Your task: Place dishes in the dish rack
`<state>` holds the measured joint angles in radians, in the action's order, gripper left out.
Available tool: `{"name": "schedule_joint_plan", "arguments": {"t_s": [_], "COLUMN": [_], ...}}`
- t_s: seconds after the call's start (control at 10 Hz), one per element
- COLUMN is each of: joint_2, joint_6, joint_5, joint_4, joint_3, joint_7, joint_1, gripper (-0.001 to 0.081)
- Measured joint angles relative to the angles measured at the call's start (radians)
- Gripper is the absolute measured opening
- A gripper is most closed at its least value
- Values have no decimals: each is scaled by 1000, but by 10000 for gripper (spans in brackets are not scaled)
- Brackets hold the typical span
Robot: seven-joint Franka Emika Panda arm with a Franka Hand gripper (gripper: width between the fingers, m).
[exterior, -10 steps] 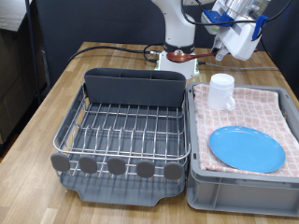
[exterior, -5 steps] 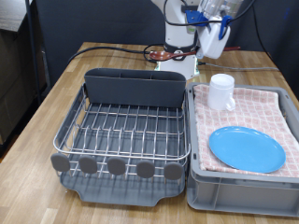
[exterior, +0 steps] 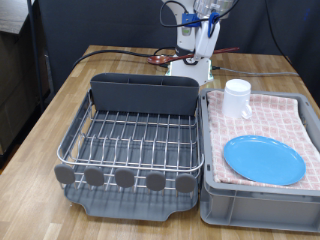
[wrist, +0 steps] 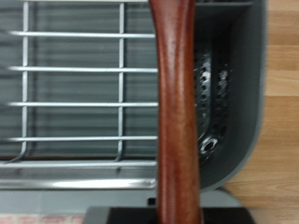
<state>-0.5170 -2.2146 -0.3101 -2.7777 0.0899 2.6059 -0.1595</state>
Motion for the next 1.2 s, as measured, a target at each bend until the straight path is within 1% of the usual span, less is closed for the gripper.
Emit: {"name": "schedule_joint_plan", "arguments": {"t_s": [0.1,0.4,0.6,0.8,1.0,1.2], "joint_2": [-36,-24,-22,-16,-13,-12], "joint_6": [0,2,-16,-48,-56,-58], "joint_5": [-1,3,35,116,196,247], "joint_4": [-17,-4,-3,-5,-6,-11], "joint_3": [8,5,25,83,140,189], "joint_7": [-2,-2,-12,-86,-153,-207], "joint_1": [1,0,-6,-32,-58,-70], "gripper": [95,95,95,95,95,95]}}
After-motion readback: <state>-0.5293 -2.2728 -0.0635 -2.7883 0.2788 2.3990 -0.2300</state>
